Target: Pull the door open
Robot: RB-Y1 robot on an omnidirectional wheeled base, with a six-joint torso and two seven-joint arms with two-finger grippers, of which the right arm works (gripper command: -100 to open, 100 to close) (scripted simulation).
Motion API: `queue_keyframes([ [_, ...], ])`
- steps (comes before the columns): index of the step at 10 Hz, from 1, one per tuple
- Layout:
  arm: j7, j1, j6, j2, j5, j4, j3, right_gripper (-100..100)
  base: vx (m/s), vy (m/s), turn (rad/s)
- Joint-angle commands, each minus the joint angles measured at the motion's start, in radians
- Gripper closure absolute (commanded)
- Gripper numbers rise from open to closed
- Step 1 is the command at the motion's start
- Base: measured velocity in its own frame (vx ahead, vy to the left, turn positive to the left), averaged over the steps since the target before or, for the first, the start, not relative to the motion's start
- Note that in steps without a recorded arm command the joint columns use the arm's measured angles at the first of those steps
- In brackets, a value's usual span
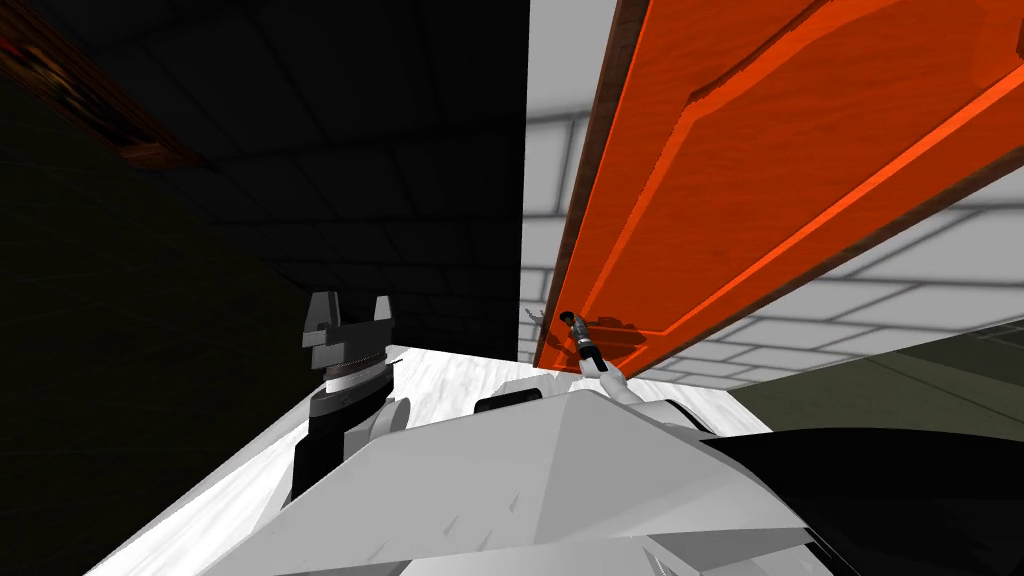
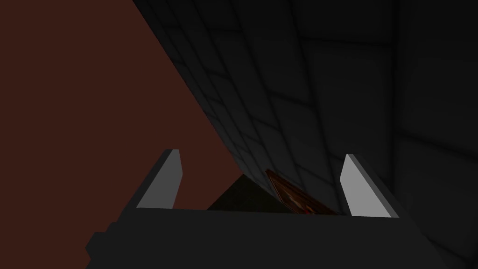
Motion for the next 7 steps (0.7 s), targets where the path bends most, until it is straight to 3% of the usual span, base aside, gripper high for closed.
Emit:
queue_keyframes([
  [1, -0.001, 0.001, 0.002, 0.0, 0.001, -0.003, 0.002, 100, -0.002, 0.003, -0.04],
  [6, -0.001, 0.001, 0.002, 0.0, 0.001, -0.003, 0.002, 100, -0.001, 0.002, -0.004],
  [7, -0.015, 0.008, -0.001, -0.007, 0.005, -0.005, 0.014, 100, -0.099, -0.031, 0.075],
])
